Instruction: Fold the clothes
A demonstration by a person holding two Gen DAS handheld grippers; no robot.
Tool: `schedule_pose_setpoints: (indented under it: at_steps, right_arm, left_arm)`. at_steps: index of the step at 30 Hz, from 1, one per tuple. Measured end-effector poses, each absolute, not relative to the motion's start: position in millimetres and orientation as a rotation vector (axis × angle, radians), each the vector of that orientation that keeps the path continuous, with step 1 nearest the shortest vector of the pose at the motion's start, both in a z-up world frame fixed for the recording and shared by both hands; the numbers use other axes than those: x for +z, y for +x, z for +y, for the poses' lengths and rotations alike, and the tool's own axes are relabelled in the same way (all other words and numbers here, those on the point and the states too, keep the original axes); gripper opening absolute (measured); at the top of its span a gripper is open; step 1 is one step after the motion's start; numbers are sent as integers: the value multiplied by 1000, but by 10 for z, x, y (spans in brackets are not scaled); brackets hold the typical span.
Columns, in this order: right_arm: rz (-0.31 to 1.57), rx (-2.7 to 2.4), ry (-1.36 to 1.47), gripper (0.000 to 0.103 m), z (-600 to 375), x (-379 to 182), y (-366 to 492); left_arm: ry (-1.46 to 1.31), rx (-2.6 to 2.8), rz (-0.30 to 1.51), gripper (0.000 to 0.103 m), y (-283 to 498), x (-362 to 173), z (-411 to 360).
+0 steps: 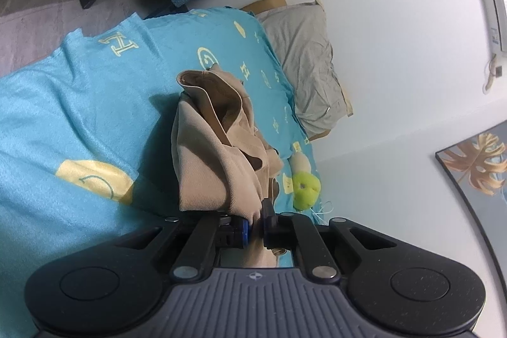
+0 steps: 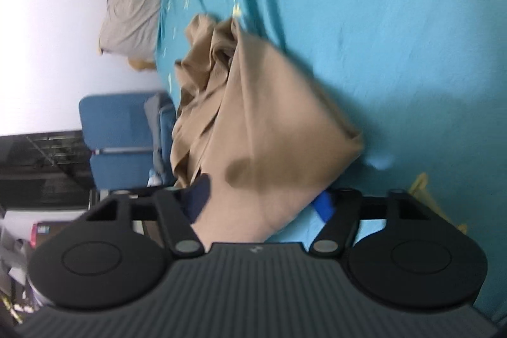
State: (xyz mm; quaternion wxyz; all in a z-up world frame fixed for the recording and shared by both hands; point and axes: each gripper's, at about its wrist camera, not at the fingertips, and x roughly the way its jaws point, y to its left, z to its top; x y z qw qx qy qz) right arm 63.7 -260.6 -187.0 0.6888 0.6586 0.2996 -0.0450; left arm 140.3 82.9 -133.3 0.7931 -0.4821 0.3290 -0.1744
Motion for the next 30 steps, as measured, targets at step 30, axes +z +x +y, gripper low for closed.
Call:
schedule_pose_setpoints:
  at_steps: [30]
  right_arm:
    - [552,59,893,14,-2495,-27,-847]
  left_arm:
    - [-780,-367,603,7,-575,230,872]
